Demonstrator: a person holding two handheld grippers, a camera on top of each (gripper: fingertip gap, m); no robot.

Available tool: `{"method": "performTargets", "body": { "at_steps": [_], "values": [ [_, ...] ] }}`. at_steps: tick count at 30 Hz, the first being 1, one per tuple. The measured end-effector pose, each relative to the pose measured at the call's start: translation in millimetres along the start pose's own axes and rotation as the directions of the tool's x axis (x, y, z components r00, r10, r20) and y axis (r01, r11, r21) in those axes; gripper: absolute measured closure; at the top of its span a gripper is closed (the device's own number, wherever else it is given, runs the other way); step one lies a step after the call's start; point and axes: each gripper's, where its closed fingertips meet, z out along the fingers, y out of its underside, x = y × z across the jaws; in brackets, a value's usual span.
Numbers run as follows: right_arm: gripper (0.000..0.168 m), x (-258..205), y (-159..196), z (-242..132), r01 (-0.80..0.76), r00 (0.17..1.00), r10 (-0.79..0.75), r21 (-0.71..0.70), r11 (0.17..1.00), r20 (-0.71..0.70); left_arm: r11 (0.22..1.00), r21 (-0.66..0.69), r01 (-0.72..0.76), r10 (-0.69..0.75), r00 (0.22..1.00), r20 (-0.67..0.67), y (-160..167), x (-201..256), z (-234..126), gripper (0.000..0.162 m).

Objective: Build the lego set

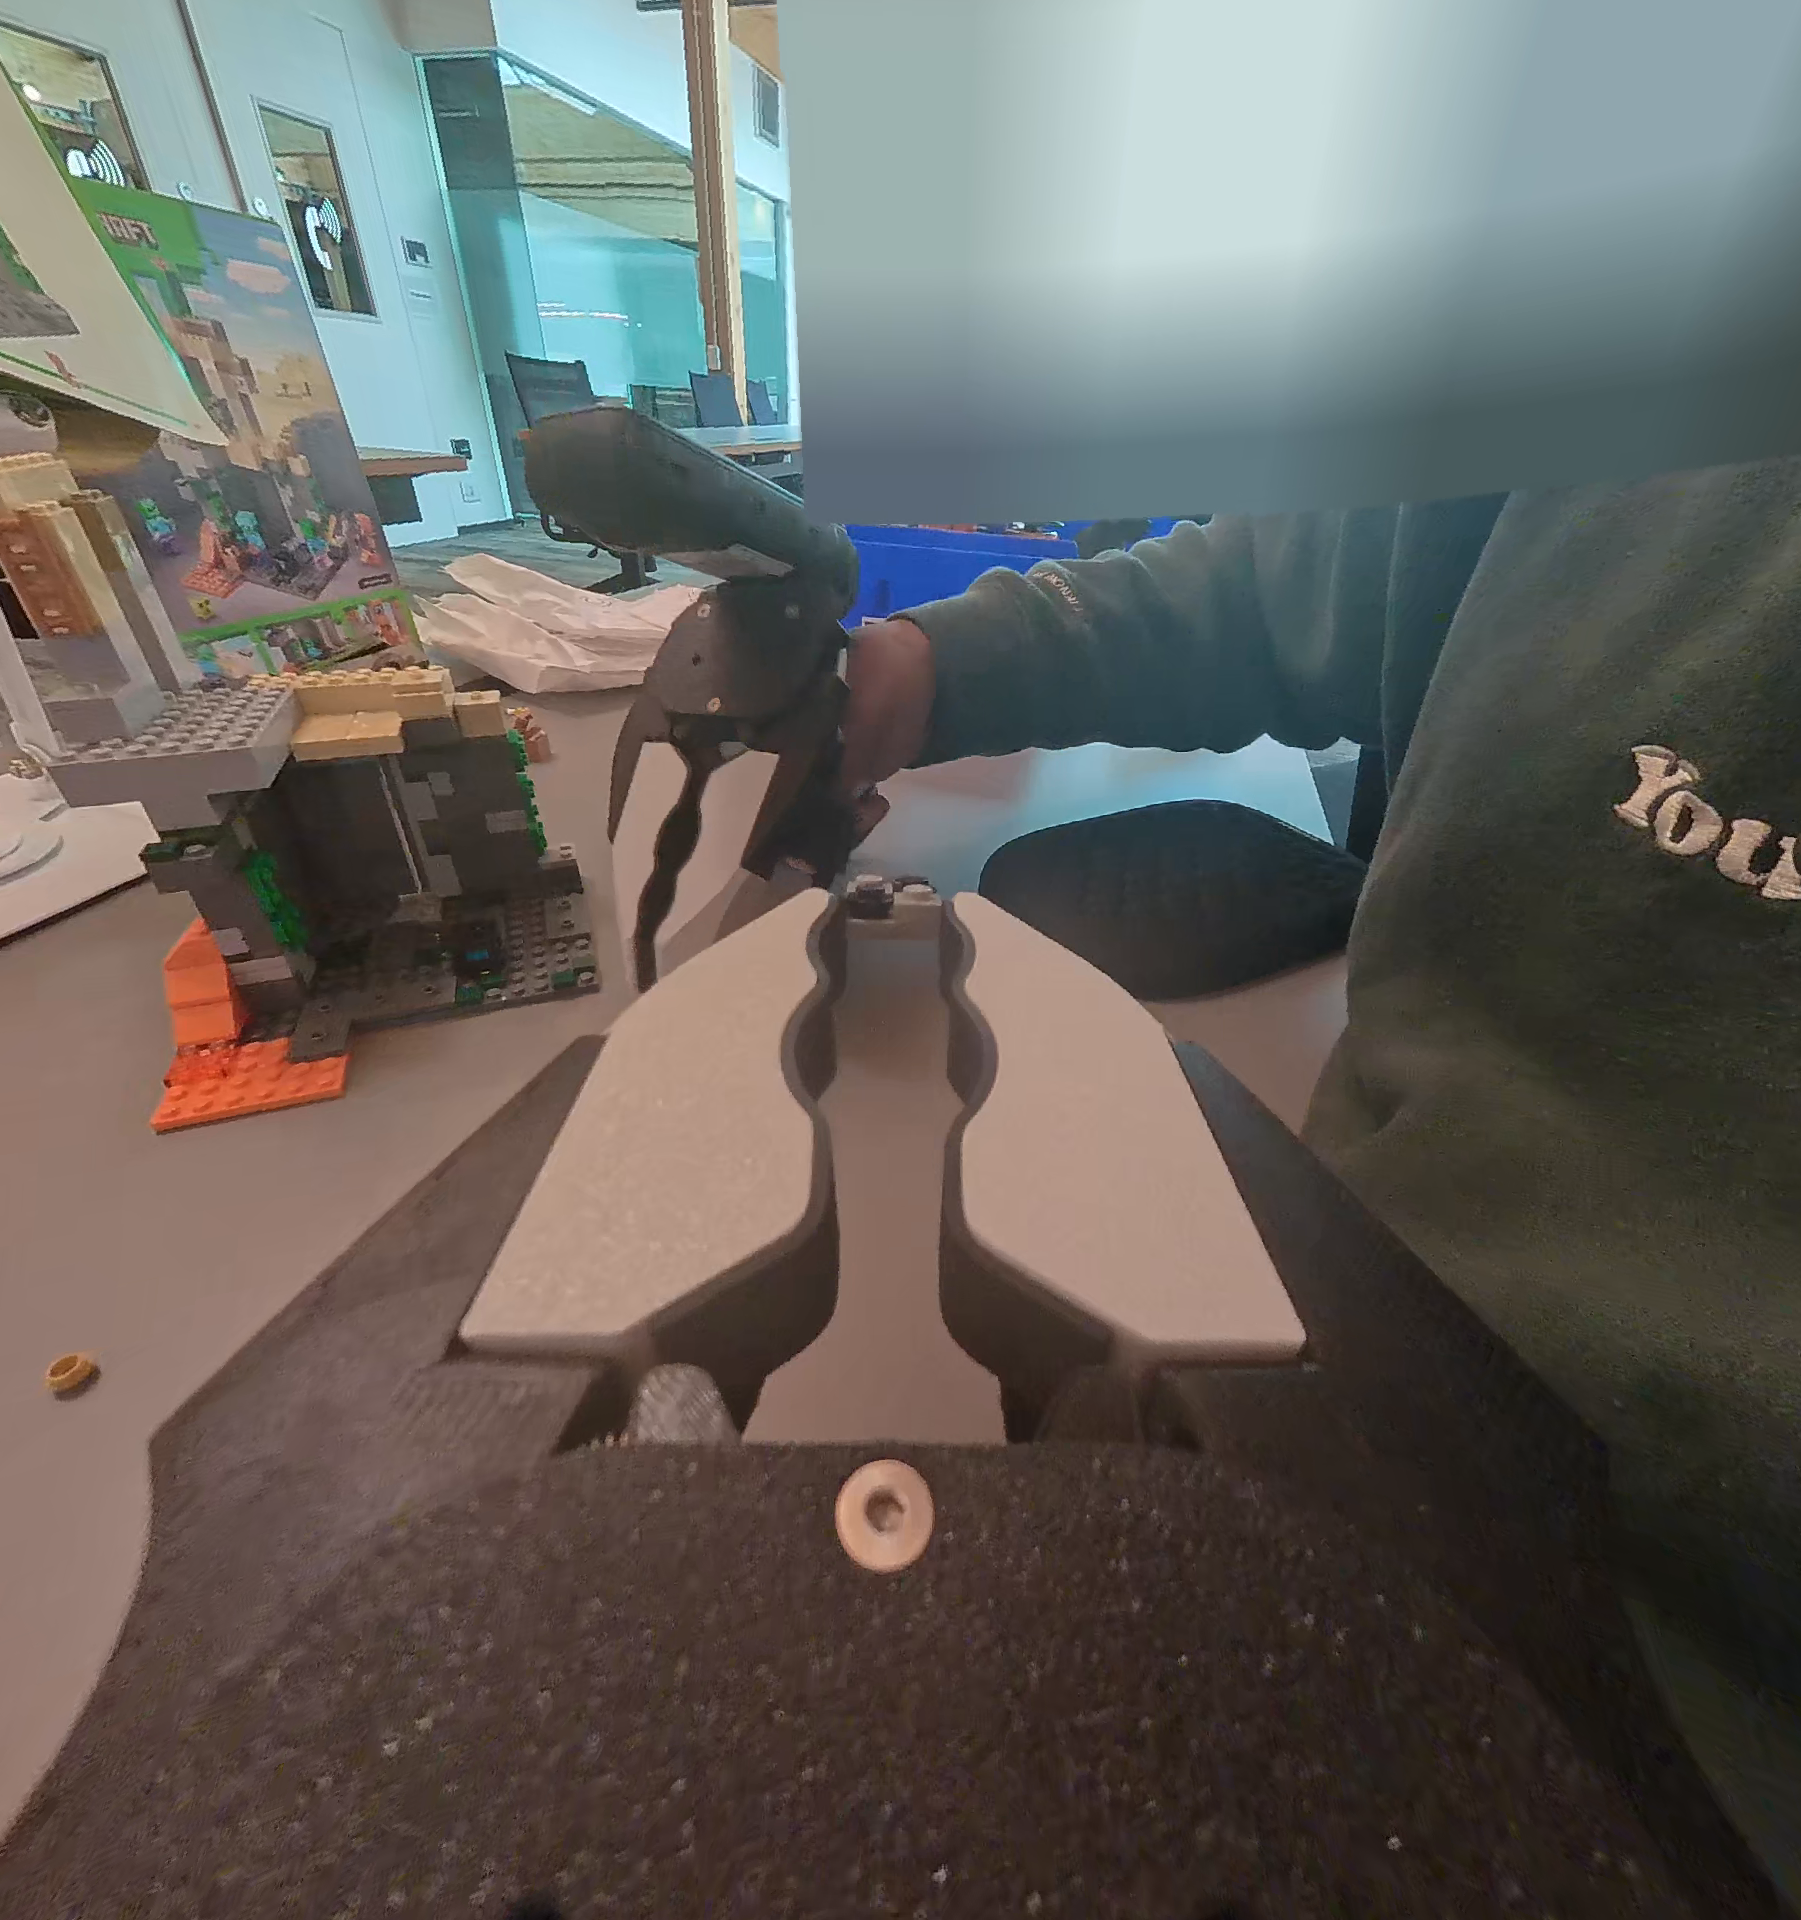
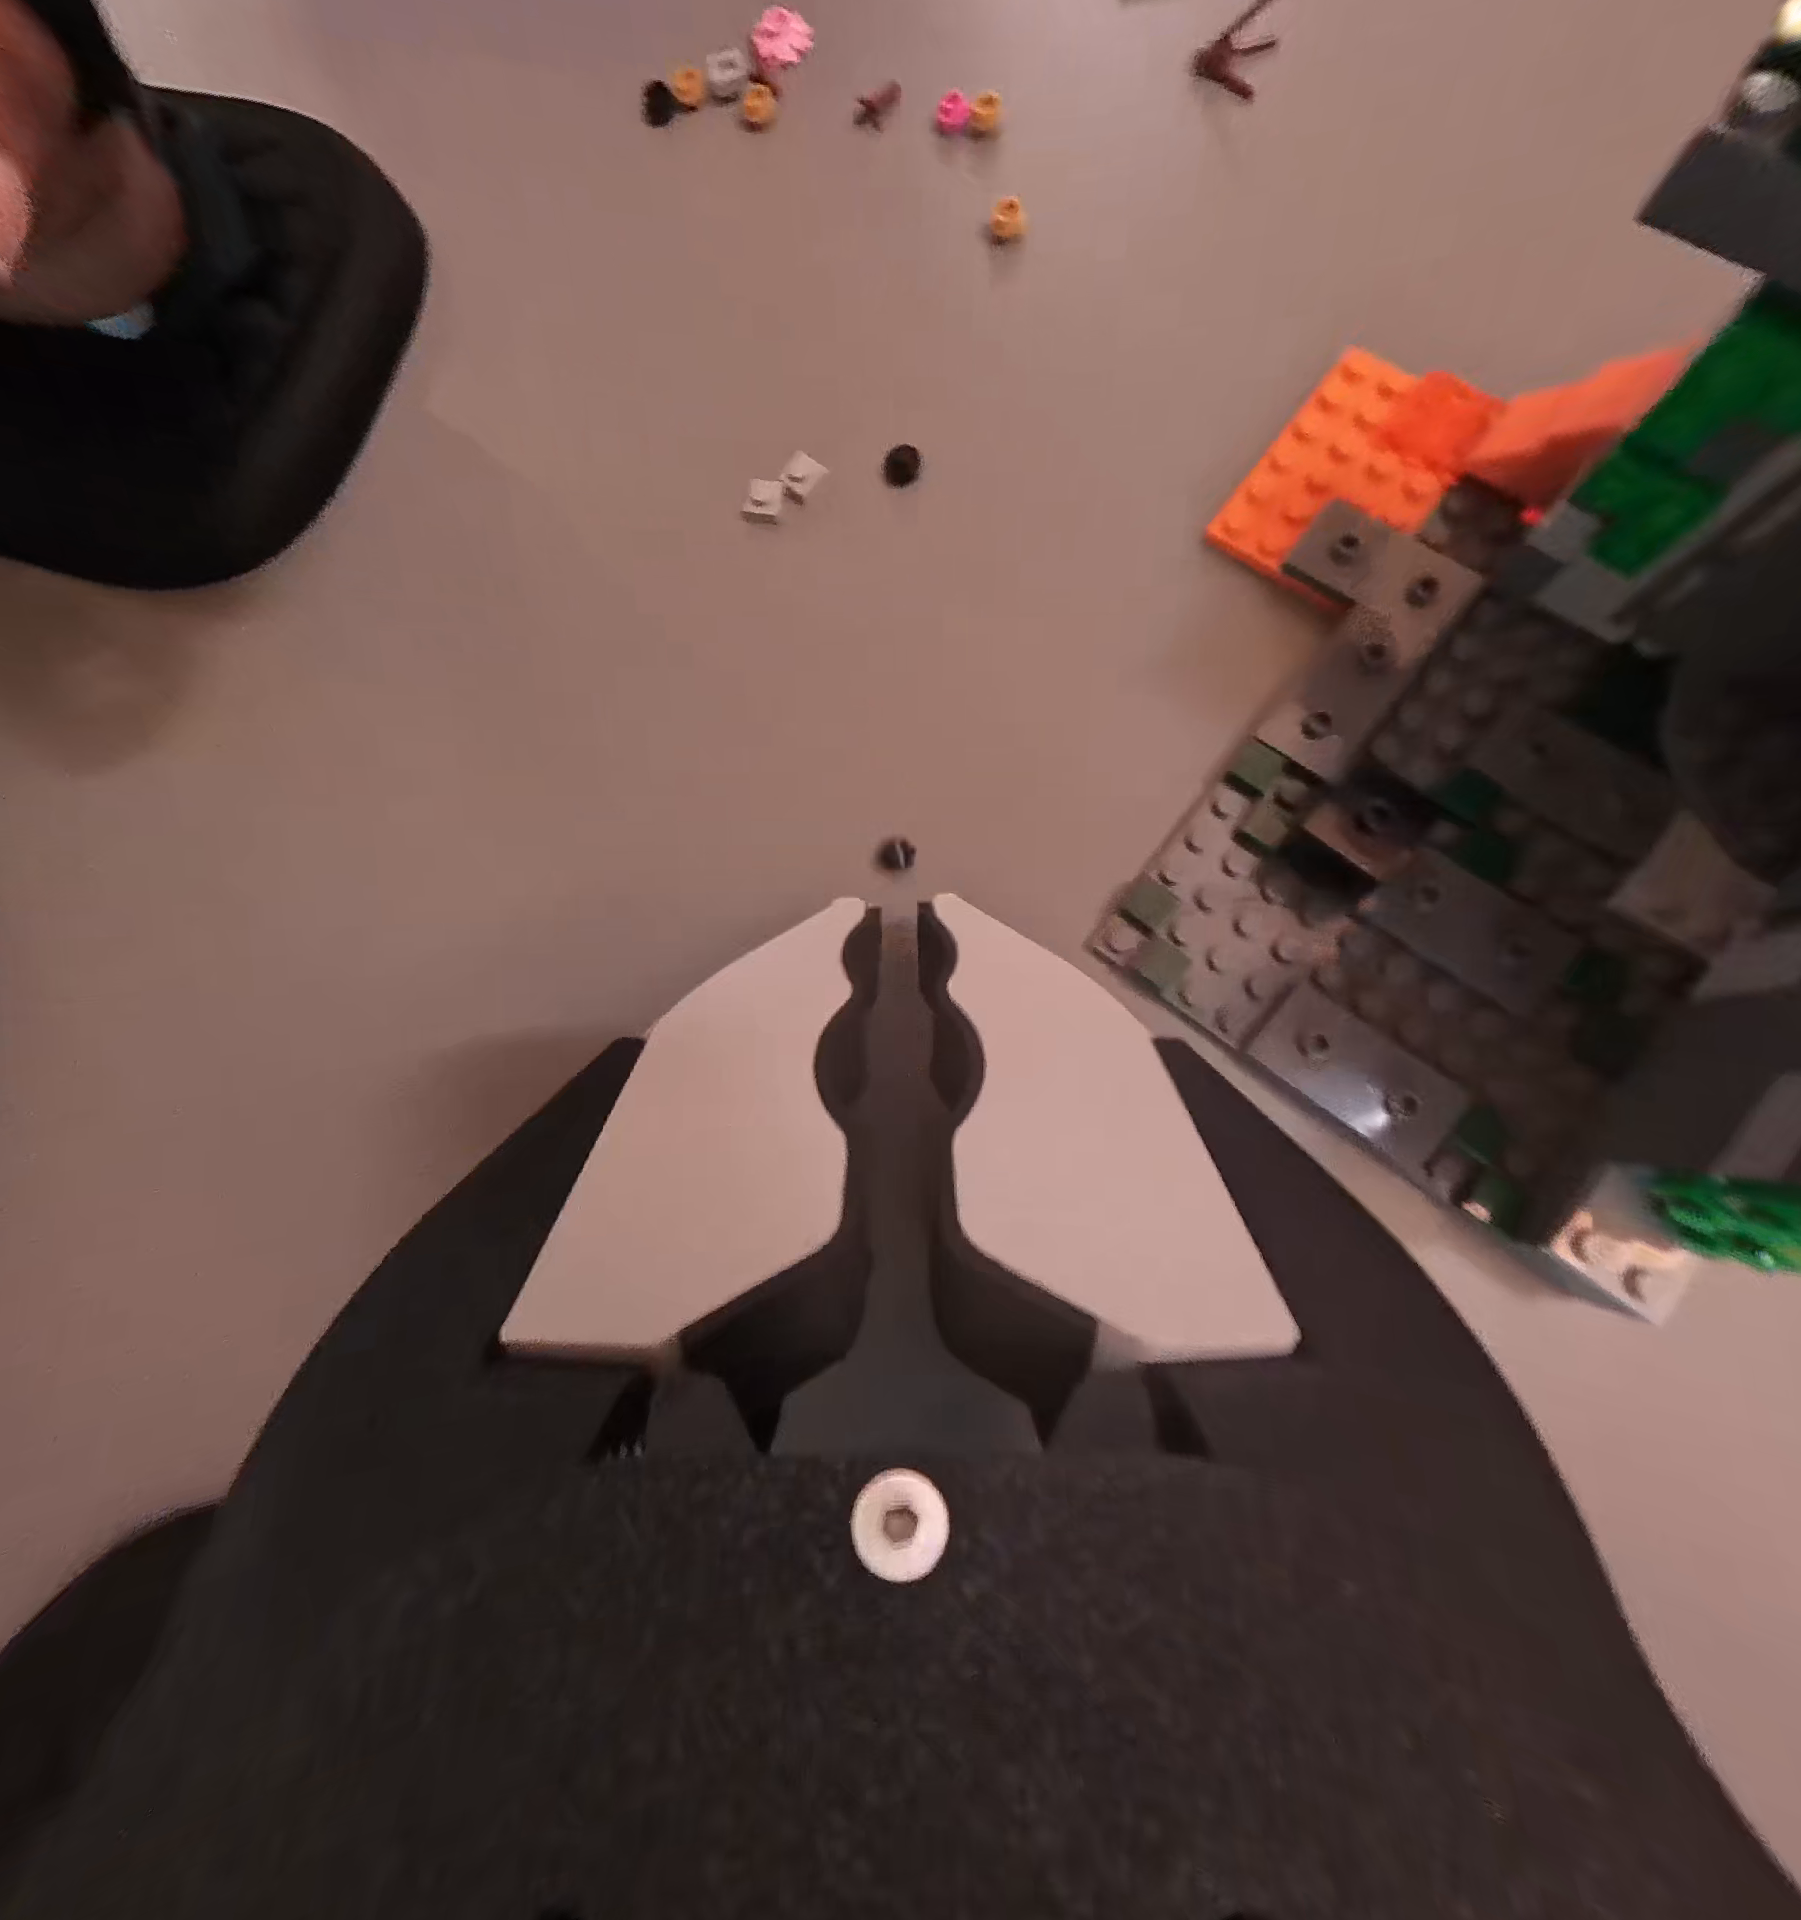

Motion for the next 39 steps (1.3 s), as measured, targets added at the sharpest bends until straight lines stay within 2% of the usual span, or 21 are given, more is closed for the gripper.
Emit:
{"method": "performTargets", "body": {
  "at_steps": [5,13,18,24,31,34,36,39],
  "values": [
    [0.163,9.4,2.2,-4.0,0.059,0.996,-0.060,-0.023,0.998,-0.069,1.000,0.000,-0.002,0.002,1.000,0.001,-0.1,0.1,-0.1,0.146],
    [0.162,1.3,-10.9,10.3,0.251,0.958,-0.255,-0.047,0.967,-0.131,1.000,0.001,-0.001,0.001,1.000,-0.001,-0.3,0.4,-0.3,0.146],
    [0.160,-7.2,-19.5,25.1,0.370,0.918,-0.377,-0.071,0.926,-0.126,1.000,0.005,-0.001,0.001,1.000,0.001,-0.8,0.3,-0.9,0.146],
    [0.159,-11.7,-28.3,35.0,0.387,0.917,-0.392,-0.076,0.919,-0.074,1.000,0.010,0.000,0.000,1.000,-0.003,-1.5,0.6,-1.5,0.146],
    [0.163,-15.2,-25.4,39.8,0.468,0.878,-0.475,-0.114,0.877,-0.054,1.000,0.019,0.000,0.001,1.000,-0.007,-2.7,1.2,-2.5,0.146],
    [0.163,-21.4,-25.0,37.8,0.408,0.911,-0.411,-0.098,0.908,-0.011,1.000,0.021,-0.001,0.001,1.000,-0.008,-3.0,1.4,-2.7,0.146],
    [0.163,-33.3,-28.0,33.2,0.260,0.963,-0.255,-0.043,0.965,0.089,1.000,0.023,-0.001,0.001,1.000,-0.009,-3.3,1.6,-3.1,0.146],
    [0.163,-41.4,-33.1,22.9,0.072,0.976,-0.078,0.033,0.997,0.202,1.000,0.026,-0.001,0.002,1.000,-0.011,-3.5,1.9,-3.5,0.146]
  ]
}}
